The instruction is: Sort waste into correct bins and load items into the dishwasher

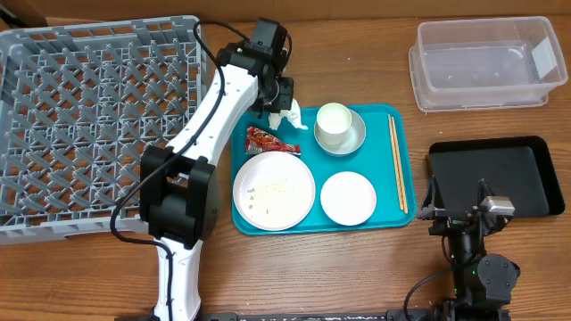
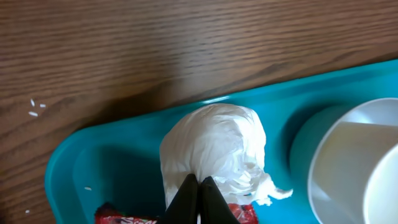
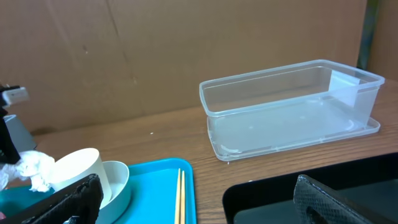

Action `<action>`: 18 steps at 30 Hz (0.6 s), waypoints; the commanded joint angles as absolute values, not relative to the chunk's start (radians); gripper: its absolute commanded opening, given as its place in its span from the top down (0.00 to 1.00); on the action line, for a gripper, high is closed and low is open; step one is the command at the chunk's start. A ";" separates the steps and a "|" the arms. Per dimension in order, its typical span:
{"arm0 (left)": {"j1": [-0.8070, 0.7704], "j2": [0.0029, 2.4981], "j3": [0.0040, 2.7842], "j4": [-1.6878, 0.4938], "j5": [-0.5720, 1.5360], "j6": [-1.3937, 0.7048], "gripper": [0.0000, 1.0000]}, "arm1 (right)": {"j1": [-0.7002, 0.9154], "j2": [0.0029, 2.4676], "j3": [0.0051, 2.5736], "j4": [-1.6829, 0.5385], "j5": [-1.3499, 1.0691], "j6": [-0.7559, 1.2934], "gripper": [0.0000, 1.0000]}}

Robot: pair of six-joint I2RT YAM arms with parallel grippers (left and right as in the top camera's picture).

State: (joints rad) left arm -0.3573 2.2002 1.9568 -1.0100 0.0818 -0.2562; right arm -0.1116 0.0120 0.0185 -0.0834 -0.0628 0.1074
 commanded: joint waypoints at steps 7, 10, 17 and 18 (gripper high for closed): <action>-0.366 2.205 1.957 -1.037 0.079 -0.278 0.96 | -0.115 0.003 0.008 -0.080 -0.054 0.104 0.00; -0.368 2.205 1.957 -1.042 0.079 -0.279 0.87 | -0.115 0.003 0.008 -0.080 -0.054 0.104 0.00; -0.369 2.205 1.957 -1.082 0.087 -0.292 0.37 | -0.115 0.003 0.008 -0.080 -0.054 0.104 0.00; -0.369 2.202 1.958 -1.089 0.103 -0.292 0.39 | -0.115 0.003 0.008 -0.080 -0.054 0.104 0.00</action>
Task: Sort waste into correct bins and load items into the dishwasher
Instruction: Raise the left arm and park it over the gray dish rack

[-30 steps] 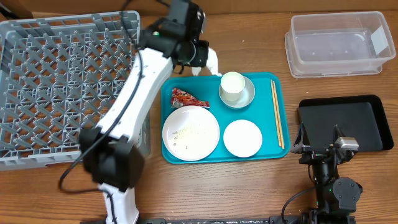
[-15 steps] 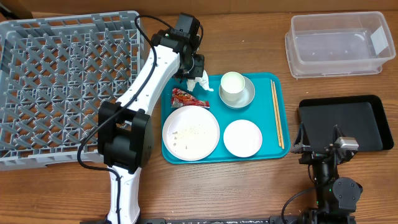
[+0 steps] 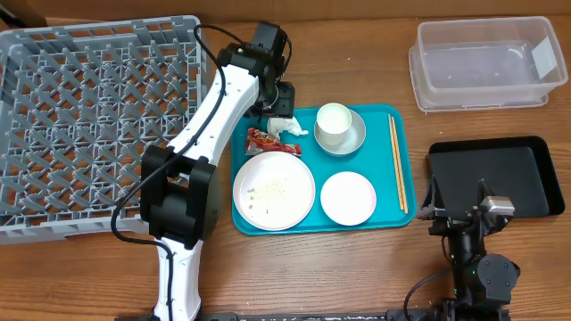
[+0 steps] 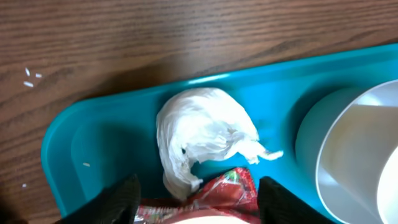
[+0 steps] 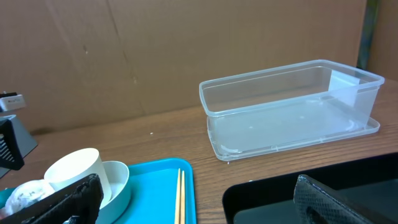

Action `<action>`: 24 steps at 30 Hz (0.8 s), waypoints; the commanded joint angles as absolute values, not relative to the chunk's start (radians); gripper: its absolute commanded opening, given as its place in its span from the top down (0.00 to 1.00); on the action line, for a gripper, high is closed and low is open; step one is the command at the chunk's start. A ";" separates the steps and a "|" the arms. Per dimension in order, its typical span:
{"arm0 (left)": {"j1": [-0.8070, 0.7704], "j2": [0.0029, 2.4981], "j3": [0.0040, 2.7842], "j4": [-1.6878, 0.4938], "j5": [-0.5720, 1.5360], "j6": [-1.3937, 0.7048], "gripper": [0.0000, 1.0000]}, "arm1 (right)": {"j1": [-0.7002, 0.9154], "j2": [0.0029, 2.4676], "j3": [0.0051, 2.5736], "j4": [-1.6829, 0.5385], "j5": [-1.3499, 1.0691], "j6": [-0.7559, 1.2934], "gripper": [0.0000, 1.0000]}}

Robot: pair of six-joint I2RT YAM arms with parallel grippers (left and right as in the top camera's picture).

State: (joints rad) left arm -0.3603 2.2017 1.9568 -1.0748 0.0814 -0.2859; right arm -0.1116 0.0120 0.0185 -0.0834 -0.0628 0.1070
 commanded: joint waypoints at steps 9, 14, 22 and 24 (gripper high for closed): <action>-0.325 2.084 2.159 -1.260 0.252 -0.283 0.41 | -0.115 0.003 0.008 -0.080 -0.054 0.104 0.00; -0.284 1.937 2.243 -1.332 0.218 -0.268 0.36 | -0.115 0.003 0.008 -0.080 -0.054 0.104 0.00; -0.165 1.789 2.243 -1.496 0.009 -0.340 0.00 | -0.115 0.003 0.008 -0.080 -0.054 0.104 0.00; -0.110 1.782 2.243 -1.527 -0.024 -0.372 0.00 | -0.115 0.003 0.008 -0.080 -0.054 0.104 0.00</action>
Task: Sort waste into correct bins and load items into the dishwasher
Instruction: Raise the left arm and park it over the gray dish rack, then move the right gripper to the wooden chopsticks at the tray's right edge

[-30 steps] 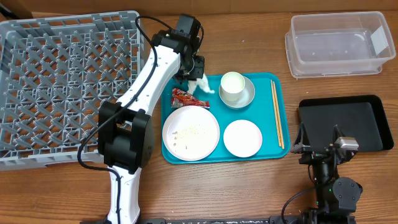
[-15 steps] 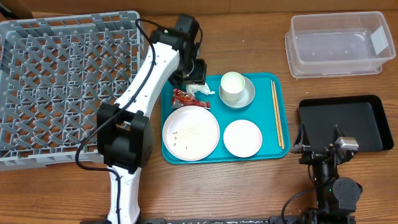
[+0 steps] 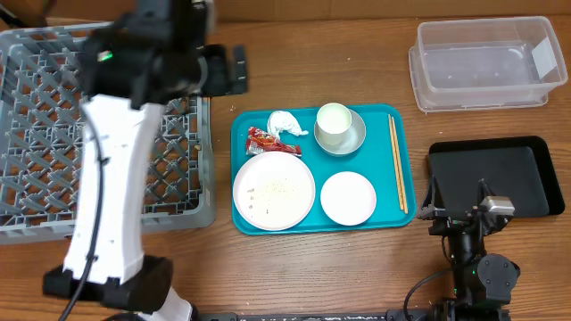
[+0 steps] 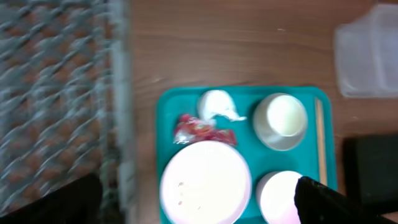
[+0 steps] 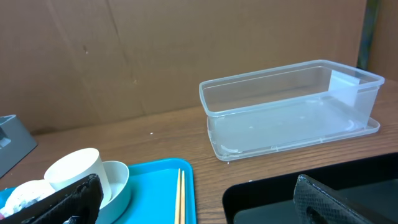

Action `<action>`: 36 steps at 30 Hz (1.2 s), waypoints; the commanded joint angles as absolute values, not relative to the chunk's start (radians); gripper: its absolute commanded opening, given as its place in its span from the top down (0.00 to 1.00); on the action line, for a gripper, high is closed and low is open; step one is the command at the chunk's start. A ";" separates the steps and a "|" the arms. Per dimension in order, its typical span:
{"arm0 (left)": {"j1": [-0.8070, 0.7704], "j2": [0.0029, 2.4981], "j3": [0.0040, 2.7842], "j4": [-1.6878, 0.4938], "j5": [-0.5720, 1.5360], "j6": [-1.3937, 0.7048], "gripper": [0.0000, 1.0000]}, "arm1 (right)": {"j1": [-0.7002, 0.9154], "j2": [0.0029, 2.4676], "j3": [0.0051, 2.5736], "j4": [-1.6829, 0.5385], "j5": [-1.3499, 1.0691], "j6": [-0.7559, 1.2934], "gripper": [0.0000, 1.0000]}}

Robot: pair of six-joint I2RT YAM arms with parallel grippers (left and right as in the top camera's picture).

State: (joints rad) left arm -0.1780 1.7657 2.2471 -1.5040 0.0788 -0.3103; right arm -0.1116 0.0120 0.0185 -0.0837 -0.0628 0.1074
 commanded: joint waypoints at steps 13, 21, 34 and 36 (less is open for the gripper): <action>0.091 1.797 2.241 -1.599 -0.027 -0.407 0.00 | -0.112 0.003 0.008 0.218 -0.767 0.631 0.00; 0.091 1.797 2.241 -1.599 -0.027 -0.408 0.00 | -0.112 0.003 0.009 0.735 -0.633 1.073 0.00; 0.091 1.797 2.241 -1.599 -0.027 -0.407 0.00 | -0.112 0.220 0.595 0.280 -0.495 0.645 0.01; 0.091 1.797 2.241 -1.599 -0.027 -0.408 0.00 | -0.112 0.348 0.783 0.065 -0.549 0.513 0.00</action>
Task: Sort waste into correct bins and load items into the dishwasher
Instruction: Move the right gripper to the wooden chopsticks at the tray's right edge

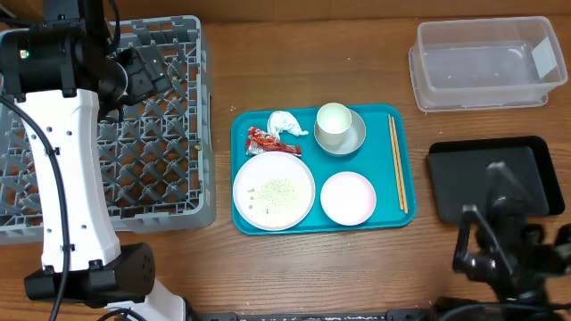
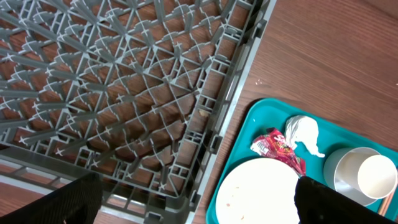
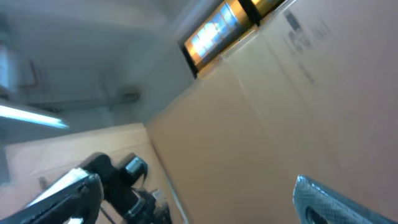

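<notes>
On the teal tray [image 1: 241, 217] lie a crumpled white tissue [image 1: 285, 122], a red wrapper [image 1: 270, 140], a large white plate [image 1: 274, 191] with crumbs, a small plate [image 1: 348, 197], a cup in a bowl [image 1: 335, 126] and chopsticks [image 1: 397, 162]. The tissue [image 2: 303, 132] and wrapper [image 2: 277, 146] also show in the left wrist view. My left gripper [image 2: 199, 208] hangs open and empty high over the grey dish rack [image 1: 89, 134]. My right gripper [image 3: 199, 199] is open and empty, pointing up at a cardboard wall.
A clear plastic bin [image 1: 486, 62] stands at the far right. A black tray [image 1: 535, 169] lies at the right, partly covered by my raised right arm [image 1: 508, 245]. Bare wooden table runs between rack and teal tray.
My left gripper has moved left, from above the rack's right edge to over the rack. The right arm has lifted and tilted, its camera now facing wall and ceiling. The tray's contents are unchanged.
My left gripper was shut on the tissue at the tray's far left corner. Then it stood open with the tissue lying on the tray beside the wrapper. After that it was high over the rack's edge, and now over the rack. The right arm moved only lately.
</notes>
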Action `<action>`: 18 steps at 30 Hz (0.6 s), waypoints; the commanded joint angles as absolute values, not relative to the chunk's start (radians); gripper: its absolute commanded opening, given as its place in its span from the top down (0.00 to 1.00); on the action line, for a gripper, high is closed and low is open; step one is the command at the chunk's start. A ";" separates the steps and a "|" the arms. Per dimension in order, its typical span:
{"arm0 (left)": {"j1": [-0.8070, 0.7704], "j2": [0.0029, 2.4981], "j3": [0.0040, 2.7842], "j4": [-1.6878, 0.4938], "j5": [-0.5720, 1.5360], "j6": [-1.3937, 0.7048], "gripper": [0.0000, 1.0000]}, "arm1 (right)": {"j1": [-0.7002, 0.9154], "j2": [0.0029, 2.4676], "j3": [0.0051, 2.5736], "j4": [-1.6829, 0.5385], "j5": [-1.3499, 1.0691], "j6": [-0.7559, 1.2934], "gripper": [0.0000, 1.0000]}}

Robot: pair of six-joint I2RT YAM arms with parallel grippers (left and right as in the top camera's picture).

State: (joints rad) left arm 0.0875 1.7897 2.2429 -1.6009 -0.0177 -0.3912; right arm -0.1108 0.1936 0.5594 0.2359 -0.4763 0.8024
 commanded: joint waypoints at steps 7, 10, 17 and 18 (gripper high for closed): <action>0.091 1.797 2.241 -1.599 -0.027 -0.408 0.00 | -0.112 0.958 1.537 -0.910 -0.633 0.099 0.00; 0.091 1.797 2.241 -1.599 -0.027 -0.407 0.00 | -0.112 1.139 1.720 -1.179 -0.615 -0.004 0.00; 0.091 1.797 2.241 -1.599 -0.027 -0.407 0.00 | -0.111 1.469 1.859 -1.558 -0.472 -0.009 0.01; 0.091 1.797 2.241 -1.599 -0.027 -0.407 0.00 | -0.110 1.503 1.858 -1.584 -0.447 -0.009 0.00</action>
